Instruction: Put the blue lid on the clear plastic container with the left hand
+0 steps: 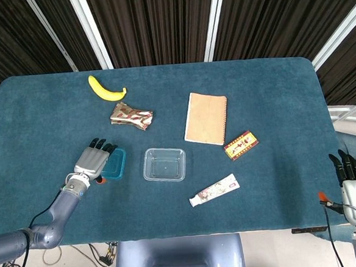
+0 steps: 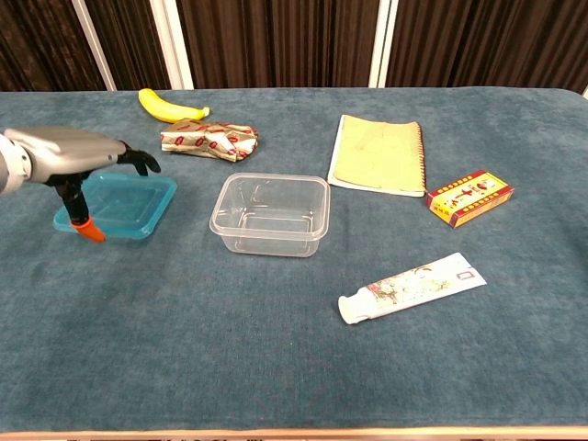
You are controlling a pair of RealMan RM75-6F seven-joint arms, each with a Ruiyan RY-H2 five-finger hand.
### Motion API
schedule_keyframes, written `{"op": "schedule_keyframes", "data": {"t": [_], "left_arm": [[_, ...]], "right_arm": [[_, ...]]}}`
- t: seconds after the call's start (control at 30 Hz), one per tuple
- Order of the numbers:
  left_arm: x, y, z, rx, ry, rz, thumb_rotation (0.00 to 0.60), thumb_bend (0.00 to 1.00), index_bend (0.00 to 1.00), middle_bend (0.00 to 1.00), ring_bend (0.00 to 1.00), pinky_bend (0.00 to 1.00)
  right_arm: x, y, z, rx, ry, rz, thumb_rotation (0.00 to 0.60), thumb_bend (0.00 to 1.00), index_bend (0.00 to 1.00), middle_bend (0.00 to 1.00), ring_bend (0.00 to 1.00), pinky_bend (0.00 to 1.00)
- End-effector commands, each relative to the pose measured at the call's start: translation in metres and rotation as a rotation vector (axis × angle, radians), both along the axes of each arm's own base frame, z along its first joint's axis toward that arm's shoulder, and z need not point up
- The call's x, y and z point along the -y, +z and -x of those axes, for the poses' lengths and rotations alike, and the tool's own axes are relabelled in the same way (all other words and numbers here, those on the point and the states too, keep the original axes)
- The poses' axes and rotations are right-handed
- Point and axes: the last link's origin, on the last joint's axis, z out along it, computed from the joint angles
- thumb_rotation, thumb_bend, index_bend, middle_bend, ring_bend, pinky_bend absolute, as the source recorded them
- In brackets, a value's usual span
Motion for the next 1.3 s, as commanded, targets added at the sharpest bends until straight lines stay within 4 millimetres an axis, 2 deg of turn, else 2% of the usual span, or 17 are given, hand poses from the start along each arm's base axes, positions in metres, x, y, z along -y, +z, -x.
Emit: {"op": "schedule_keyframes", "data": {"t": [0.03, 0.17, 0.3, 0.43, 0.67, 0.9, 1.3], "left_arm": [[0.000, 0.017, -0.014, 0.033, 0.000, -0.012, 0.600, 0.23, 0.12, 0.26, 0.00, 0.00], [0.003, 0.033, -0.036, 0.076, -0.014, -0.007, 0.600, 0.23, 0.13, 0.26, 0.00, 0.00], [0.008, 0.048, -0.071, 0.130, -0.044, 0.003, 0.600, 0.23, 0.13, 0.26, 0.00, 0.00], [0.012, 0.050, -0.102, 0.148, -0.077, 0.003, 0.600, 0.22, 0.12, 0.26, 0.00, 0.00], [0.020, 0.027, -0.142, 0.158, -0.044, 0.009, 0.600, 0.22, 0.13, 0.26, 0.00, 0.00], [0.026, 0.005, -0.170, 0.148, 0.008, -0.003, 0.600, 0.22, 0.14, 0.26, 0.00, 0.00], [0.023, -0.022, -0.190, 0.115, -0.003, 0.004, 0.600, 0.22, 0.14, 0.27, 0.00, 0.00]], "right_arm": [[0.000, 0.000, 0.000, 0.001, 0.001, 0.001, 0.600, 0.28, 0.09, 0.01, 0.04, 0.00], [0.000, 0.000, -0.001, 0.000, 0.006, 0.002, 0.600, 0.27, 0.09, 0.01, 0.03, 0.00], [0.000, 0.000, -0.001, 0.002, 0.008, 0.001, 0.600, 0.28, 0.09, 0.01, 0.04, 0.00], [-0.001, 0.000, -0.002, 0.001, 0.014, 0.002, 0.600, 0.28, 0.09, 0.01, 0.03, 0.00], [-0.001, 0.001, -0.001, 0.005, 0.013, 0.004, 0.600, 0.28, 0.09, 0.01, 0.03, 0.00], [-0.001, 0.003, 0.000, 0.012, 0.003, 0.012, 0.600, 0.27, 0.09, 0.01, 0.04, 0.00], [-0.002, 0.005, 0.002, 0.029, -0.011, 0.024, 0.600, 0.27, 0.09, 0.01, 0.03, 0.00]]}}
